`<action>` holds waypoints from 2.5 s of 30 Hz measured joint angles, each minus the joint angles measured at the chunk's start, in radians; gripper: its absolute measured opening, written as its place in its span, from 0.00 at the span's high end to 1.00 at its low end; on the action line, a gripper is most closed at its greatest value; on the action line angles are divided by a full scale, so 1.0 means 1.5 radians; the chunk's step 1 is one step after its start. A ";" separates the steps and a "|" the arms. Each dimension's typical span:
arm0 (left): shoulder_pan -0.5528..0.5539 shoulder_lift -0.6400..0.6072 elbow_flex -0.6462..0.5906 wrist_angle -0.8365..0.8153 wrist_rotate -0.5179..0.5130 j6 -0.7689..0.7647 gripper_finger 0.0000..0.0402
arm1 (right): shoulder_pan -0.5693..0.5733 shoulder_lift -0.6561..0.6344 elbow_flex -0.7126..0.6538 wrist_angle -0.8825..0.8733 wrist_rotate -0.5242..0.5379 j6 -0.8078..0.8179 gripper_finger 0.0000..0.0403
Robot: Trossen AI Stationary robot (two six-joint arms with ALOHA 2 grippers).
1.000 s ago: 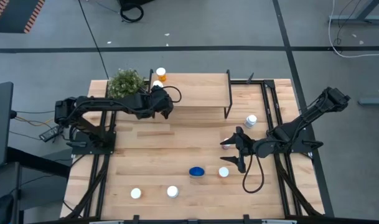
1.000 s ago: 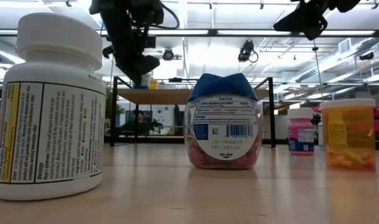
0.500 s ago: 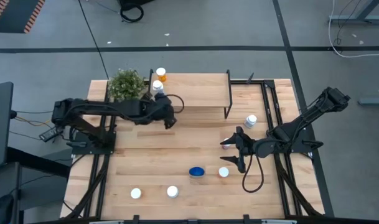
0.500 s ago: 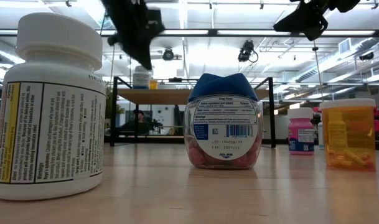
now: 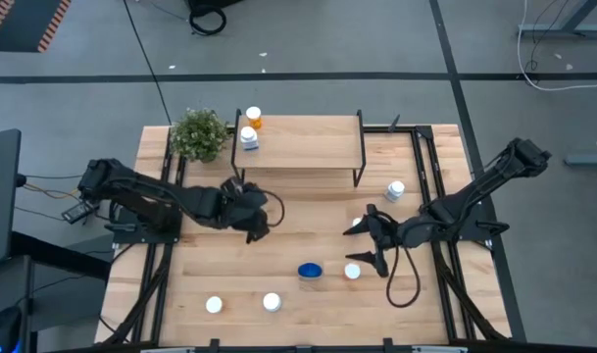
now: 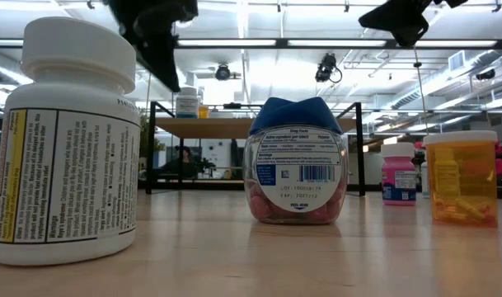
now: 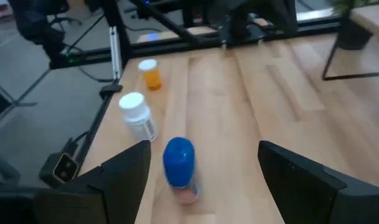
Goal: Pick and place medicine bottles onto shelf by color
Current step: Put the blue pill bottle on the shelf
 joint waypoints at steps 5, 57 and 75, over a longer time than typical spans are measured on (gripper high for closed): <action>-0.016 -0.001 -0.071 0.067 0.003 -0.031 0.93 | 0.013 0.089 0.000 0.068 -0.033 0.000 0.23; -0.072 -0.030 -0.087 0.108 -0.192 -0.034 0.50 | -0.089 0.447 0.228 -0.024 -0.040 0.029 0.53; -0.054 -0.030 -0.087 0.310 -0.016 0.145 0.68 | -0.432 0.175 0.228 -0.051 -0.107 -0.186 0.53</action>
